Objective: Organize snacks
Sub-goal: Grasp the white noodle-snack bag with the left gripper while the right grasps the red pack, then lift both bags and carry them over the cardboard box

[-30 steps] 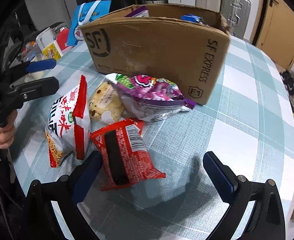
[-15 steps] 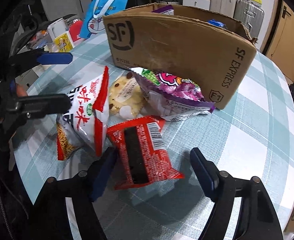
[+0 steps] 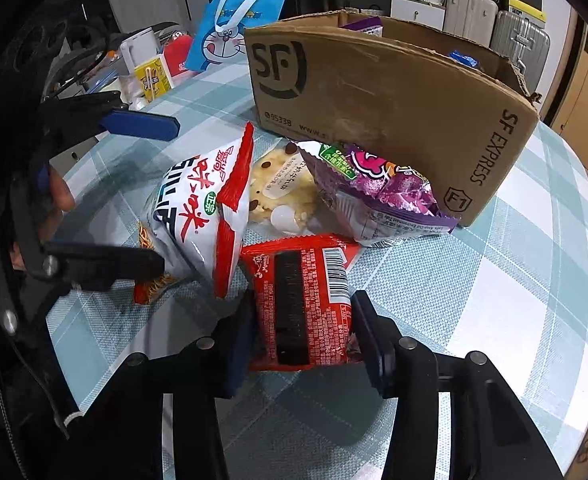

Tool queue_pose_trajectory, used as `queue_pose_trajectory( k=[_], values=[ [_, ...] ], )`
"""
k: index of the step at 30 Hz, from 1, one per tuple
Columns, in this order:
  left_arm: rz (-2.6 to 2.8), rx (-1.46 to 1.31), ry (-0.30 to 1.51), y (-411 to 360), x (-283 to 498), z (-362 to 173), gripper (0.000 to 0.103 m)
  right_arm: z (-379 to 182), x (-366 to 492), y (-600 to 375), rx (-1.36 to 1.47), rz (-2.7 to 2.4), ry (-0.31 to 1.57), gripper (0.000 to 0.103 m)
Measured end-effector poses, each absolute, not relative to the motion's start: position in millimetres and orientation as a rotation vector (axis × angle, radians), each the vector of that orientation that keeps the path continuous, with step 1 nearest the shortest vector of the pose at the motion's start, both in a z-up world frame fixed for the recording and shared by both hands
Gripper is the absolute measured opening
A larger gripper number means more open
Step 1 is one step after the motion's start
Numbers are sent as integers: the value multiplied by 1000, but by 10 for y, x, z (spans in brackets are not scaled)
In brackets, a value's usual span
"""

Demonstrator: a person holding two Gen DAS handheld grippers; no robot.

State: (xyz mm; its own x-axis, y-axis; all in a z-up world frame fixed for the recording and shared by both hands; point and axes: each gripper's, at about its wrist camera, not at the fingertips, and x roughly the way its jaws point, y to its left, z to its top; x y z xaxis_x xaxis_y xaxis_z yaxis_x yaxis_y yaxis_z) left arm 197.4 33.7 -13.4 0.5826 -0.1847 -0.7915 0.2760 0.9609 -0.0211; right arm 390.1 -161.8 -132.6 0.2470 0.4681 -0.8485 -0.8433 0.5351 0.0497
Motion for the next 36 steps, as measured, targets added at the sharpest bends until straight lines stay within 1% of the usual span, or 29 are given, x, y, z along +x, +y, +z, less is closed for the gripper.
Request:
queue_pose_trajectory(
  k=[3, 5, 6, 8, 9, 10, 11, 13, 14, 15, 19, 34, 35, 36],
  values=[
    [-275, 103, 938, 345, 2011, -199, 100, -1336, 3911, -1598, -466, 940, 950, 48],
    [-285, 91, 951, 350, 2025, -238, 88, -1332, 3906, -1640, -467, 940, 950, 48],
    [-289, 89, 958, 354, 2033, -258, 85, -1331, 3904, -1638, -466, 940, 950, 48],
    [-302, 83, 964, 355, 2038, -289, 74, -1330, 3901, -1638, -467, 941, 950, 48],
    [-316, 77, 965, 356, 2039, -299, 71, -1330, 3903, -1636, -467, 941, 950, 48],
    [-335, 68, 964, 356, 2036, -304, 64, -1329, 3924, -1693, -464, 942, 950, 48],
    [-345, 65, 962, 351, 2030, -307, 62, -1330, 3929, -1690, -464, 942, 950, 48],
    [-347, 71, 953, 346, 2015, -314, 60, -1336, 3932, -1703, -465, 943, 949, 48],
    [-350, 70, 951, 353, 2006, -313, 53, -1339, 3934, -1702, -465, 943, 949, 48],
    [-355, 67, 952, 367, 2006, -313, 51, -1339, 3936, -1701, -465, 943, 949, 48],
    [-363, 41, 945, 431, 2008, -283, 49, -1336, 3940, -1736, -464, 944, 949, 48],
    [-349, -44, 848, 663, 1937, 13, 48, -1195, 3887, -1938, -440, 984, 915, 48],
    [-349, -51, 837, 681, 1925, 41, 48, -1177, 3882, -1956, -436, 986, 911, 44],
    [-350, -60, 827, 695, 1914, 70, 48, -1157, 3880, -1975, -430, 990, 908, 43]
  ],
)
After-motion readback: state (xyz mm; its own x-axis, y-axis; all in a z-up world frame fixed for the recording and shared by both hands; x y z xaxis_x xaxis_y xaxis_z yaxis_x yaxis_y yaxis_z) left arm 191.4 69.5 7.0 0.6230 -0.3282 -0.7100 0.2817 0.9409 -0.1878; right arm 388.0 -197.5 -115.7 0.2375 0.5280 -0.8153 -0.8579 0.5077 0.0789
